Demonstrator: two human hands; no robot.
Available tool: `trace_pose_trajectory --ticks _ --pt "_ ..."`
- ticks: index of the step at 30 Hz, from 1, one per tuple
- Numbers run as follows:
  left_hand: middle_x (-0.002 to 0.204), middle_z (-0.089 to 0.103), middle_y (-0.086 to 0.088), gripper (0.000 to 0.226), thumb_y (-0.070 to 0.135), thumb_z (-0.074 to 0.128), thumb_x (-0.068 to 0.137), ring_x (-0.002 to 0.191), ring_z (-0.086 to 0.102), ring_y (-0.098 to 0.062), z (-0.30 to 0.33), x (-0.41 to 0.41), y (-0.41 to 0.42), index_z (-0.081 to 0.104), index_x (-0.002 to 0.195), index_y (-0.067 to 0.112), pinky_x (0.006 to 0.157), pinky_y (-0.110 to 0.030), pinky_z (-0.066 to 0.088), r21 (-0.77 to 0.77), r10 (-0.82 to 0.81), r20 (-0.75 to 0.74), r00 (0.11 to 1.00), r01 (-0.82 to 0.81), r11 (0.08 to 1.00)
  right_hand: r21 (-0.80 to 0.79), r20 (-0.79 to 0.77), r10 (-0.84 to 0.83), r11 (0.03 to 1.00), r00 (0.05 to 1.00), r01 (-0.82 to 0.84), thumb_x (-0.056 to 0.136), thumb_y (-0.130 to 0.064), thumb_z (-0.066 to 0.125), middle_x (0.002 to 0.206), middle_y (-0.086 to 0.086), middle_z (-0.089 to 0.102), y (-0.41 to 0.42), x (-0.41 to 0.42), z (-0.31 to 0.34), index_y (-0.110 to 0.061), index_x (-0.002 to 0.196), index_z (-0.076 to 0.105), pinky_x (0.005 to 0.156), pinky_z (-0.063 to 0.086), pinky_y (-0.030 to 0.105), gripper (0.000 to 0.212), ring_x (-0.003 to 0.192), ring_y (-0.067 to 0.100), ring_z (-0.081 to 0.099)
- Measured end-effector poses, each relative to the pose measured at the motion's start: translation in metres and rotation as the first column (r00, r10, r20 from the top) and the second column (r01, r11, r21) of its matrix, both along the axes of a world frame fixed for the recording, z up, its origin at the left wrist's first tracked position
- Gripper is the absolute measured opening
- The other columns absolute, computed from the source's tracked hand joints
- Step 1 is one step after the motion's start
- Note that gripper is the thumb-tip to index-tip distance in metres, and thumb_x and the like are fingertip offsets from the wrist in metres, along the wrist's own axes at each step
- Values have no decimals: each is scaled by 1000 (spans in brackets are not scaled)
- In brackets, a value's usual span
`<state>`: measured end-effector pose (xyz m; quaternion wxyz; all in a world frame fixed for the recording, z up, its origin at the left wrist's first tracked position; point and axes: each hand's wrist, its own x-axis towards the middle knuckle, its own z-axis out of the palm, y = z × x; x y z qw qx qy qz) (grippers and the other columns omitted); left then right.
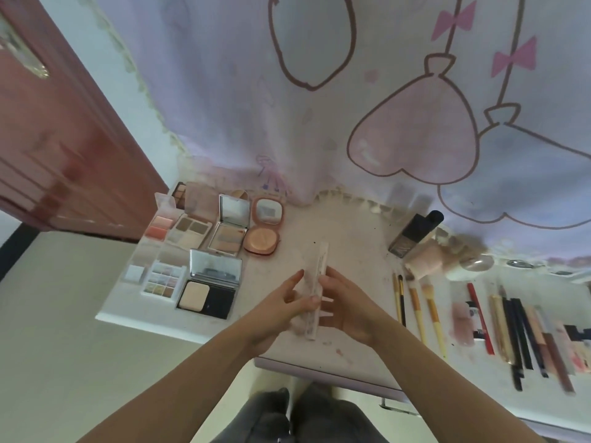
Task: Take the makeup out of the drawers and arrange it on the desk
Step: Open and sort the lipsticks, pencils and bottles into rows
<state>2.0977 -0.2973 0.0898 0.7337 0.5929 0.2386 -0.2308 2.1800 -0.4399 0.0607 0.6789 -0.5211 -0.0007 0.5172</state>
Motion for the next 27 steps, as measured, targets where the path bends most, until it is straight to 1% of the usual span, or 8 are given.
trace_pose_trajectory --ticks 3,6,8,11,16,21,24,27 --pt "119 59 -9 80 36 73 76 118 53 -28 -1 -14 19 31 144 32 107 -59 33 -134 84 -25 996 -87 987 18 -9 3 1000 1000 -3 82 -41 64 115 18 62 8 -8 2 -19 128 53 85 53 51 52 105 38 61" --pt "118 64 -6 78 35 73 76 118 55 -26 -1 -30 39 34 143 31 105 -61 35 -118 89 -49 995 -94 989 54 -66 34 998 997 -30 72 -45 74 122 25 57 15 -16 -2 -14 132 49 89 51 55 71 112 45 56" --pt "117 65 -5 61 28 67 83 114 59 -25 3 -39 55 42 139 26 100 -57 42 -85 92 -45 995 -96 992 50 -90 -6 999 996 11 84 -39 64 127 25 56 21 -21 -3 -10 131 50 93 48 58 57 117 46 53" --pt "108 71 -4 29 16 56 92 102 67 -22 8 -48 83 60 121 21 88 -47 54 22 128 -28 991 -127 992 -71 -31 -139 988 990 136 99 -24 40 118 20 65 26 -25 -10 -9 123 59 83 56 48 34 108 37 63" --pt "83 74 14 12 19 59 91 77 70 -4 10 -51 112 66 97 28 61 -19 55 291 152 97 984 -174 941 -304 189 -227 912 955 277 100 -17 42 102 7 73 29 -39 -28 -16 113 67 80 57 36 28 95 24 69" --pt "89 70 16 20 27 59 92 80 67 -1 7 -42 121 66 109 22 67 -17 52 512 101 150 984 -164 843 -636 531 124 712 838 298 100 -19 40 91 -5 70 50 -44 -40 -20 104 67 76 54 23 27 77 9 65" --pt "100 69 2 29 20 57 93 88 64 -12 5 -40 124 62 121 14 78 -24 50 600 76 135 988 -143 787 -645 579 138 681 804 347 100 -16 40 78 -12 61 57 -45 -37 -20 99 65 54 38 6 26 65 -3 55" --pt "104 66 -4 32 18 55 93 95 63 -20 3 -39 127 57 125 14 88 -35 52 640 43 88 995 -90 763 -641 595 144 678 791 359 100 -16 38 83 -10 61 58 -47 -37 -18 106 65 52 35 6 28 66 -6 54"
